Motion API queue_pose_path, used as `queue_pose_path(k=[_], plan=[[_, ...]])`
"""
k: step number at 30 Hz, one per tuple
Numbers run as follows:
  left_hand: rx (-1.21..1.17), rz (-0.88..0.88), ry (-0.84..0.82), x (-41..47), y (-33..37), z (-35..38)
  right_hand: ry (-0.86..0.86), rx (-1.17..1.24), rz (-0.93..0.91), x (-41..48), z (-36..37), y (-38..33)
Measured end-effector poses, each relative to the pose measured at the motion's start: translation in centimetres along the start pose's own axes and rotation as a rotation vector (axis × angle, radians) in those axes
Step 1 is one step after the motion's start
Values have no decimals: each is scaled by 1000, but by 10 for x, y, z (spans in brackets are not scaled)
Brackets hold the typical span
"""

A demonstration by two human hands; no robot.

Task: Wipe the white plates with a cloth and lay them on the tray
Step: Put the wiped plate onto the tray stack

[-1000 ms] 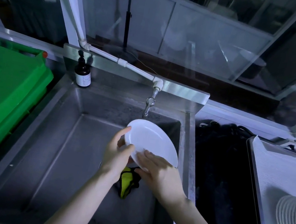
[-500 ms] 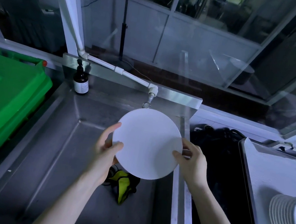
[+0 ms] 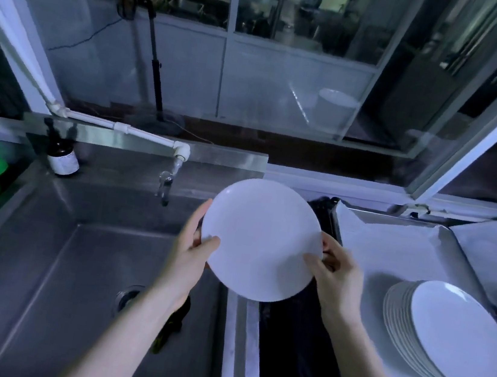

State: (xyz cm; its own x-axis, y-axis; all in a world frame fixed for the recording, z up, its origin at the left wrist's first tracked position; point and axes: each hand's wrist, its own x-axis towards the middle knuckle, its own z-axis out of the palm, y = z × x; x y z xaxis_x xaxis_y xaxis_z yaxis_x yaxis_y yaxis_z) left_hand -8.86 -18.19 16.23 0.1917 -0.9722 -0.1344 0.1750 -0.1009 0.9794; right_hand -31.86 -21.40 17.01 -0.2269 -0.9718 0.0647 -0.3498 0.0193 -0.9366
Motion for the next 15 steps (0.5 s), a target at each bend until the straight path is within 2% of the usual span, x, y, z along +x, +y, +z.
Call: queue_pose_path(k=[9,15], plan=[[-26,-59,-112,-15,-39,203,224,44,105,28,-187,71],[86,-62,-199,-26,-78,314,368,1,144,40,-276,121]])
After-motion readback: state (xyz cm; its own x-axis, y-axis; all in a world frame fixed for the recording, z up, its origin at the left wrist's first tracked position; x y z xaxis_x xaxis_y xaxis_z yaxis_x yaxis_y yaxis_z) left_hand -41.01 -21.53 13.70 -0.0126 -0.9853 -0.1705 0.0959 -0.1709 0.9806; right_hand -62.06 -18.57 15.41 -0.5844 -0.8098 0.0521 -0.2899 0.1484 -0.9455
